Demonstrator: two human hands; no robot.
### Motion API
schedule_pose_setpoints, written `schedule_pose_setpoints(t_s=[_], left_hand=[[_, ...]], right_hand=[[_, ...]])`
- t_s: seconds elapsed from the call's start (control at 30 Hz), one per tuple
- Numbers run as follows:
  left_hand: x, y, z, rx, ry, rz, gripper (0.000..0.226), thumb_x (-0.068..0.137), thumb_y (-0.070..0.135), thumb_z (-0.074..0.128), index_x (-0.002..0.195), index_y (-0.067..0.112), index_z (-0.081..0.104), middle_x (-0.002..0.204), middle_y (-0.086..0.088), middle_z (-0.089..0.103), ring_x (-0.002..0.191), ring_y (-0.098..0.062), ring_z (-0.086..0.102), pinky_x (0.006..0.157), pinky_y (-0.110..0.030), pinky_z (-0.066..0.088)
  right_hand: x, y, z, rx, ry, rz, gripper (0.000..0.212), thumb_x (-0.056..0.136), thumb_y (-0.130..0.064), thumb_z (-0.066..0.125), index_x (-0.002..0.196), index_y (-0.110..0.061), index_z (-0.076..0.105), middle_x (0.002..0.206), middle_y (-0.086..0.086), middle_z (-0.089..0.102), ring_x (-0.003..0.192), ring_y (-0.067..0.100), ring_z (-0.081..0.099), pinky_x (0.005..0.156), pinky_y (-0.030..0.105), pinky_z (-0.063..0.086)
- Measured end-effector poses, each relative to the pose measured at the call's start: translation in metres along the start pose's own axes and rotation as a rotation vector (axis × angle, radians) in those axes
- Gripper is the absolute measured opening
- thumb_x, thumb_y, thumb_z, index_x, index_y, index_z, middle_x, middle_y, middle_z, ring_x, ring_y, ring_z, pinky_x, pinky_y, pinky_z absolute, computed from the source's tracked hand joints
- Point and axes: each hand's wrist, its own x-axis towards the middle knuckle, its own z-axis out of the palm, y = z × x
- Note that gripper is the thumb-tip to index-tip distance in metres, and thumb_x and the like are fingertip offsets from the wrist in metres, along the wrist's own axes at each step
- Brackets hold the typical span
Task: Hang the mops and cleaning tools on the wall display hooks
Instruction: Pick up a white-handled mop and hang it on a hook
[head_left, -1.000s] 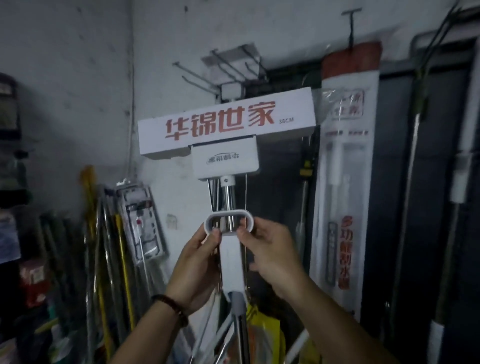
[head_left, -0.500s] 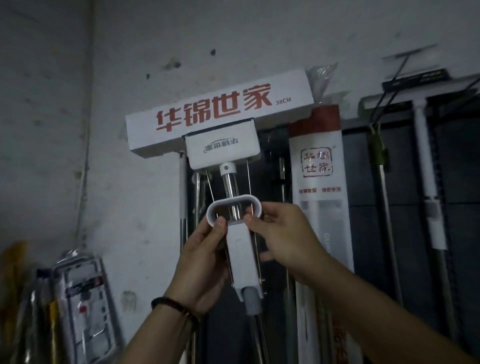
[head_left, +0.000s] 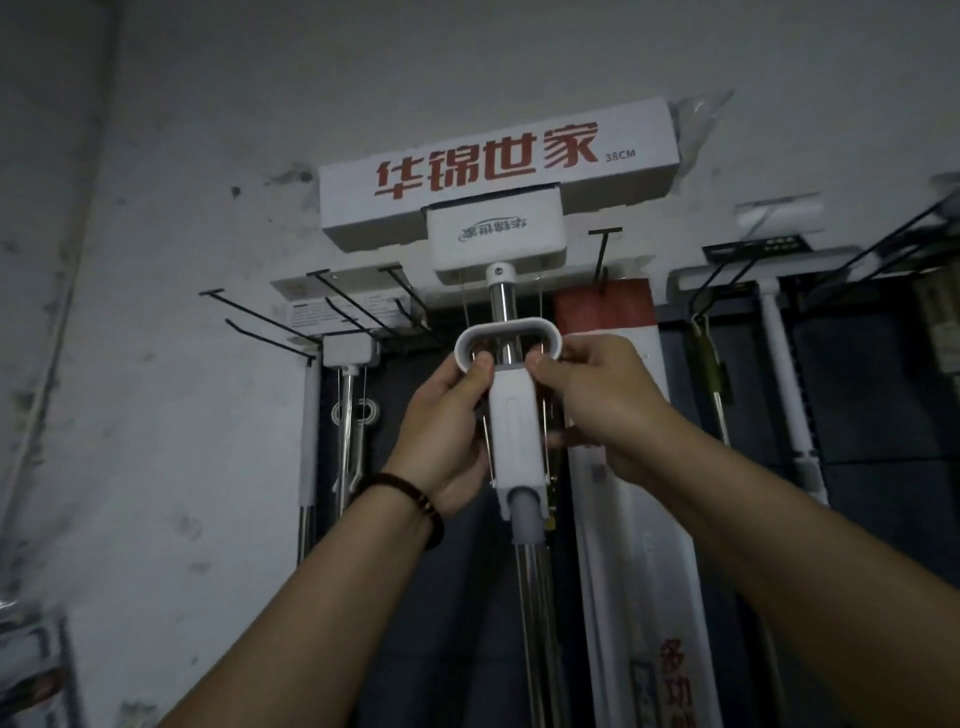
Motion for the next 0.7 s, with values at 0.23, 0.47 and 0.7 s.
schedule_pose_setpoints(t_s=[0.23, 0.47, 0.7], left_hand=[[0.055, -0.009, 0.001, 0.018, 0.024, 0.014, 0.028, 0.107, 0.024, 0.052, 0.13, 0.013, 0.065, 0.117, -0.019, 0.074, 0.089, -0.025, 0.073, 0.08, -0.043, 0.063], [0.092, -0.049, -0.019, 0.058, 0.078, -0.02, 0.028, 0.107, 0.02, 0.052, 0.129, 0.008, 0.064, 0.122, -0.022, 0.072, 0.095, -0.026, 0.073, 0.071, -0.036, 0.063], [0.116, -0.094, -0.034, 0.063, 0.138, -0.072, 0.027, 0.107, 0.021, 0.052, 0.13, 0.011, 0.063, 0.116, -0.02, 0.075, 0.096, -0.029, 0.074, 0.074, -0.039, 0.062]], right_hand=[[0.047, 0.012, 0.005, -0.034, 0.098, 0.029, 0.02, 0.105, -0.026, 0.063, 0.1, -0.011, 0.076, 0.104, 0.021, 0.078, 0.102, 0.043, 0.075, 0.083, 0.067, 0.061], [0.083, 0.058, 0.016, -0.034, 0.135, 0.117, 0.014, 0.104, -0.019, 0.063, 0.1, -0.013, 0.075, 0.097, 0.018, 0.078, 0.092, 0.037, 0.077, 0.081, 0.065, 0.063], [0.107, 0.1, 0.029, -0.023, 0.173, 0.224, 0.011, 0.102, -0.012, 0.063, 0.096, -0.017, 0.07, 0.097, 0.017, 0.077, 0.087, 0.035, 0.077, 0.08, 0.061, 0.065]])
